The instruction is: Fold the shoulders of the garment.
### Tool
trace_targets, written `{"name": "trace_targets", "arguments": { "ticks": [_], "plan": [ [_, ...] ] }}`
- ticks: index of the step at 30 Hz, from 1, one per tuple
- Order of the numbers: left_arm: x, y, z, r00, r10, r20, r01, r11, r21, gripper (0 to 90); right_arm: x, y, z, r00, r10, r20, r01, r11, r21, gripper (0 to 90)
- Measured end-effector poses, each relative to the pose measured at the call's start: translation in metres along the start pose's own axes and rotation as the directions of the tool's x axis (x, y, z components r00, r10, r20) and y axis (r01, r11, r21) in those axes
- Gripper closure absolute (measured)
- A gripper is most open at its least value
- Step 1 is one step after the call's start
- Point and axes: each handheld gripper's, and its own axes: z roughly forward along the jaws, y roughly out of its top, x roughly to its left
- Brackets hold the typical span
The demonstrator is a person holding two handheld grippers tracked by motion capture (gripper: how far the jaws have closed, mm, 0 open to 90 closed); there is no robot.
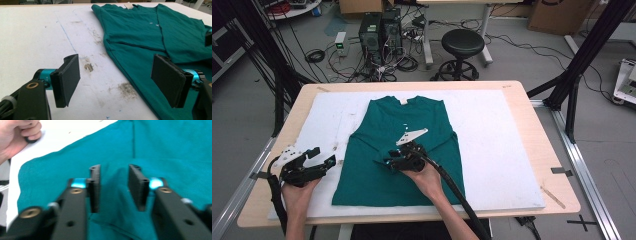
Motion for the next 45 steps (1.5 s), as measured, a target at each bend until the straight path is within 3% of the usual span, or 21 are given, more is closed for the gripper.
{"name": "trace_targets", "arguments": {
  "ticks": [5,6,8,12,20,23,27,28,29,30,35,37,39,41,45],
  "plan": [
    [0.0,0.0,0.0,1.0,0.0,0.0,0.0,1.0,0.0,23.6,-0.002,0.0,-0.005,0.9997,0.016,0.017,-0.015,1.0,-0.023,57.0],
    [0.0,0.0,0.0,1.0,0.0,0.0,0.0,1.0,0.001,23.6,-0.002,0.0,-0.007,0.9998,0.012,0.016,-0.012,1.0,-0.021,65.2],
    [0.0,0.0,0.0,1.0,0.001,0.0,-0.001,1.0,0.002,23.6,0.0,-0.001,-0.007,0.9998,-0.004,0.02,0.004,1.0,-0.013,70.9],
    [0.0,0.0,0.0,1.0,0.0,0.0,0.0,1.0,0.001,23.6,0.002,-0.004,0.0,1.0,-0.009,0.0,0.009,0.999,0.032,74.2],
    [0.0,0.0,0.0,1.0,0.001,0.0,-0.001,1.0,0.003,23.6,0.001,-0.01,0.013,0.9999,0.0,-0.012,0.002,0.99,0.14,72.3],
    [0.0,0.0,0.0,1.0,0.001,-0.001,-0.001,1.0,0.003,23.6,0.0,-0.01,0.013,0.9998,0.005,-0.02,-0.002,0.99,0.139,70.3],
    [0.0,0.0,0.0,1.0,0.003,0.0,-0.003,1.0,0.003,23.6,0.0,-0.009,0.012,0.9999,0.001,-0.015,0.001,0.99,0.138,60.4],
    [0.0,0.0,0.0,1.0,0.003,-0.001,-0.003,1.0,0.003,23.6,0.0,-0.008,0.008,0.9999,0.013,-0.001,-0.012,0.993,0.12,54.4],
    [0.0,0.0,0.0,1.0,0.003,-0.001,-0.003,1.0,0.003,23.6,0.0,-0.008,0.008,0.9999,0.013,-0.001,-0.012,0.993,0.12,54.4],
    [0.0,0.0,0.0,1.0,0.003,0.001,-0.003,1.0,0.003,23.6,-0.001,-0.007,0.002,0.9996,0.015,0.025,-0.017,0.996,0.084,45.8],
    [0.0,0.0,0.0,1.0,0.001,0.002,-0.001,1.0,0.002,23.6,-0.006,-0.007,-0.023,0.9934,0.015,0.114,-0.015,1.0,-0.002,30.5],
    [0.0,0.0,0.0,1.0,0.003,0.002,-0.003,1.0,0.003,23.6,-0.007,-0.007,-0.027,0.9918,0.021,0.126,-0.02,1.0,-0.014,28.5],
    [0.0,0.0,0.0,1.0,0.005,0.001,-0.005,1.0,0.005,23.6,-0.016,-0.013,-0.045,0.9827,0.051,0.178,-0.041,0.997,-0.06,20.0],
    [-0.001,0.0,0.0,1.0,0.005,-0.003,-0.005,1.0,0.004,23.6,-0.019,-0.015,-0.049,0.979,0.06,0.195,-0.046,0.996,-0.077,19.3],
    [-0.001,0.0,0.0,0.9999,0.013,-0.005,-0.013,0.9999,0.003,23.6,-0.031,-0.027,-0.073,0.958,0.092,0.272,-0.061,0.991,-0.12,19.2]
  ]
}}
